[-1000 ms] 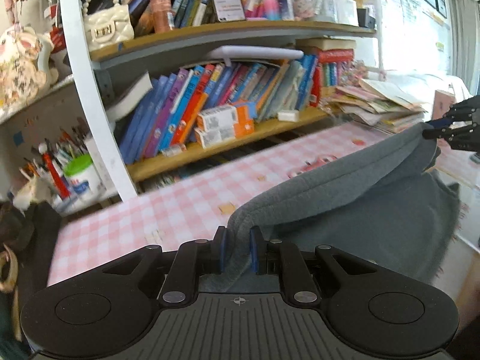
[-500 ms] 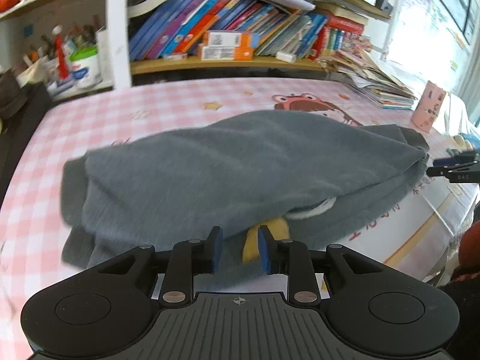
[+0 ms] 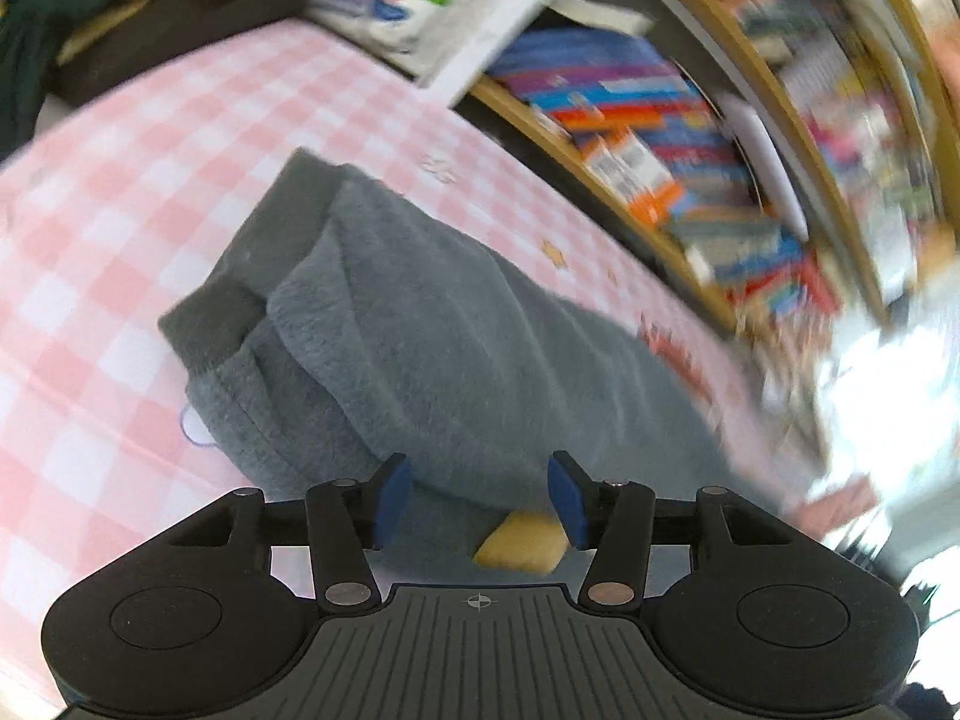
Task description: Fold clothes
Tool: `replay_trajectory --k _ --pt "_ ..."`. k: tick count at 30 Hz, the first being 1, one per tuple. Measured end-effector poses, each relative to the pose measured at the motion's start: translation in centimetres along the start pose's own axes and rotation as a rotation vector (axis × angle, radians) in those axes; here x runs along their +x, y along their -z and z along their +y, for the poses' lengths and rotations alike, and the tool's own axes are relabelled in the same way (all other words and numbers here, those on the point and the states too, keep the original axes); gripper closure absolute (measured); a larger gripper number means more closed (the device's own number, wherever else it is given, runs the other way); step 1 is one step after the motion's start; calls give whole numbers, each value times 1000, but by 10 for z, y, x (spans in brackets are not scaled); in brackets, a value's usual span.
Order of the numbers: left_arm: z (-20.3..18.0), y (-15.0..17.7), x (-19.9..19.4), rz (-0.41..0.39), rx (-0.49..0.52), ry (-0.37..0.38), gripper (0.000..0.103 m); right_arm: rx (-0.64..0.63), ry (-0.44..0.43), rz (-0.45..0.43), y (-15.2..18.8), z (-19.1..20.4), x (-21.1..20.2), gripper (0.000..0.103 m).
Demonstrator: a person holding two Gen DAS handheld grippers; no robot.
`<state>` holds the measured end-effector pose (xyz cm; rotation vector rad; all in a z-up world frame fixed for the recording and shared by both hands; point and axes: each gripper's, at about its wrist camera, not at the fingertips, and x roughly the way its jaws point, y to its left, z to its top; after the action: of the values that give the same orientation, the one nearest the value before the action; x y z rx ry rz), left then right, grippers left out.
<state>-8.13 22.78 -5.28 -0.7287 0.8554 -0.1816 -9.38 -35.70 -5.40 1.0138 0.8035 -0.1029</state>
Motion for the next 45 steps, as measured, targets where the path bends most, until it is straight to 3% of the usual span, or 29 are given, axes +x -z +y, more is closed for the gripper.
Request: replay_trajectory --k 4,8,9,10,12,16,18,20,24,26,31,34,36,38,41,43,44,45 --pt "19 -12 8 -31 -189 -48 57 89 45 15 -12 -7 16 64" --pt "23 -23 20 -58 -237 -138 60 104 106 33 -23 -3 30 87" --pt "24 -26 22 -71 -248 -146 75 89 126 35 -27 1 32 91" --pt "24 -30 25 -83 -262 -149 97 65 137 31 -32 7 34 92" --pt "24 -40 23 -115 -292 -117 99 2 111 -11 -40 24 28 94" --pt "-1 -54 -27 -297 -201 75 99 -129 -110 -171 -50 63 -18 94" --pt "-3 -52 -53 -334 -181 123 99 -187 -132 -210 -47 67 -37 94" --pt "13 -39 -60 -296 -221 88 99 -168 -54 -164 -40 45 -33 94" --pt "53 -1 -30 -100 -323 -50 99 -105 124 -53 -21 -3 -9 94" --pt "57 8 -25 -88 -346 -74 99 -83 168 -26 -12 -17 1 94" --pt "40 -11 -36 -176 -291 18 99 -166 85 -72 -23 17 -10 94" --pt "25 -22 -56 -288 -264 138 99 -231 -51 -168 -27 46 -33 94" --pt "23 -18 -62 -316 -256 178 99 -270 -126 -227 -29 62 -47 94" --pt "27 -11 -54 -266 -249 134 99 -280 -76 -230 -29 57 -45 94" --pt "42 9 -34 -144 -269 8 98 -261 105 -124 -28 29 -12 93" --pt "49 16 -25 -102 -289 -53 97 -255 228 -49 -24 10 10 86" --pt "50 18 -24 -96 -296 -70 94 -270 241 -59 -19 5 11 86" --pt "50 19 -26 -103 -289 -70 89 -282 220 -78 -16 3 8 77"
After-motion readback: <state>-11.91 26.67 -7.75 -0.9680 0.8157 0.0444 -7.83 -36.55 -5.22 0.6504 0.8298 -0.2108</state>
